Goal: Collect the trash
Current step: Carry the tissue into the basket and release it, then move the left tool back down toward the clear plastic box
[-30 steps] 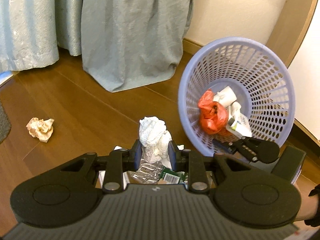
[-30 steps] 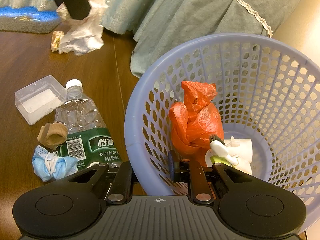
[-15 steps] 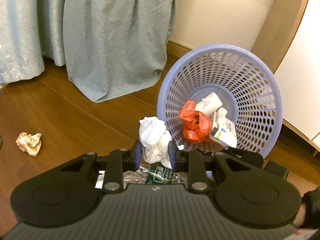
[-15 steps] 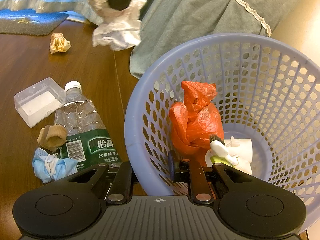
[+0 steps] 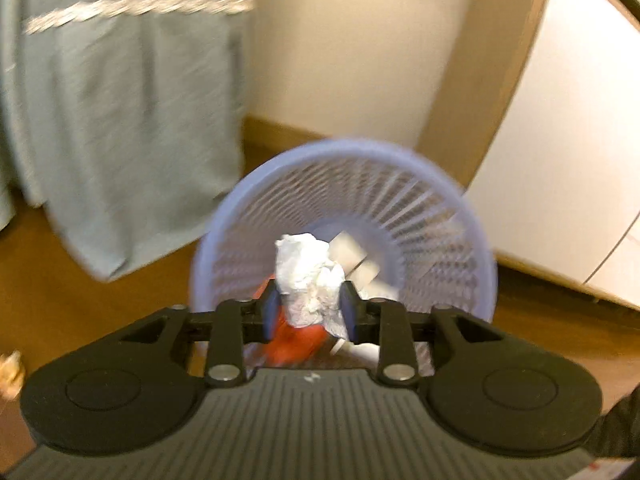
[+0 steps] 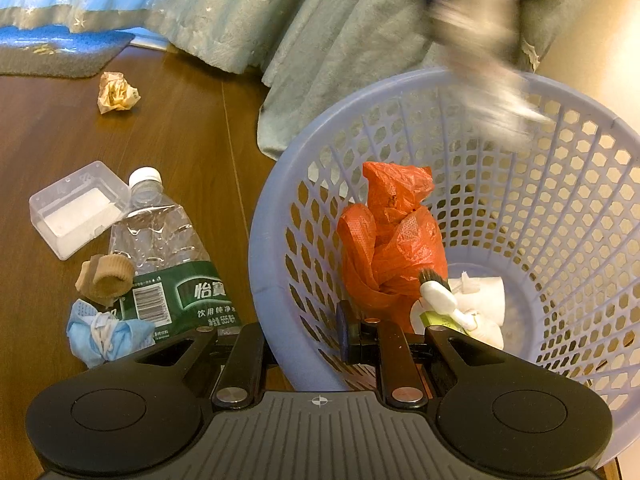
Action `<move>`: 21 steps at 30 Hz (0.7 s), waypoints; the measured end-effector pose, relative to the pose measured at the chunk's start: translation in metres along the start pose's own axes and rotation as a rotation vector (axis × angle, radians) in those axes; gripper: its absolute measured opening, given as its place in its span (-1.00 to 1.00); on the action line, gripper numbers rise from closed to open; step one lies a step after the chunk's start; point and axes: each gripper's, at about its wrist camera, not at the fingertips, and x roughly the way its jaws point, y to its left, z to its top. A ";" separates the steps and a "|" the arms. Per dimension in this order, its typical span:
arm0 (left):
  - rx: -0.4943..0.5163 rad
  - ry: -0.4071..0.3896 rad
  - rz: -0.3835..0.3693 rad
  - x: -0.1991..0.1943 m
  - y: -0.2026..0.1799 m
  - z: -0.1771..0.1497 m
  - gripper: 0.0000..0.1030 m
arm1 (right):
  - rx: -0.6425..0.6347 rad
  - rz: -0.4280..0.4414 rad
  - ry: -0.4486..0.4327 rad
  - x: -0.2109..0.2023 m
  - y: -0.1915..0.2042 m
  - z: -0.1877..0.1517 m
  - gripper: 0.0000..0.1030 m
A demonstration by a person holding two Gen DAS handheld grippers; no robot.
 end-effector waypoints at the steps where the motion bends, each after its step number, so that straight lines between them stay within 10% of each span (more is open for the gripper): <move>1: 0.003 -0.006 -0.022 0.008 -0.004 0.005 -0.03 | 0.000 0.001 -0.001 0.000 -0.001 0.000 -0.73; 2: -0.001 -0.013 -0.029 0.015 -0.006 0.008 0.23 | 0.002 0.002 -0.001 0.000 -0.001 0.000 -0.73; 10: -0.055 -0.034 0.090 -0.002 0.029 -0.008 0.24 | 0.023 0.007 -0.006 -0.001 -0.006 0.000 -0.73; 21: -0.240 0.124 0.374 -0.048 0.125 -0.131 0.24 | 0.016 0.005 -0.005 -0.002 -0.005 0.000 -0.73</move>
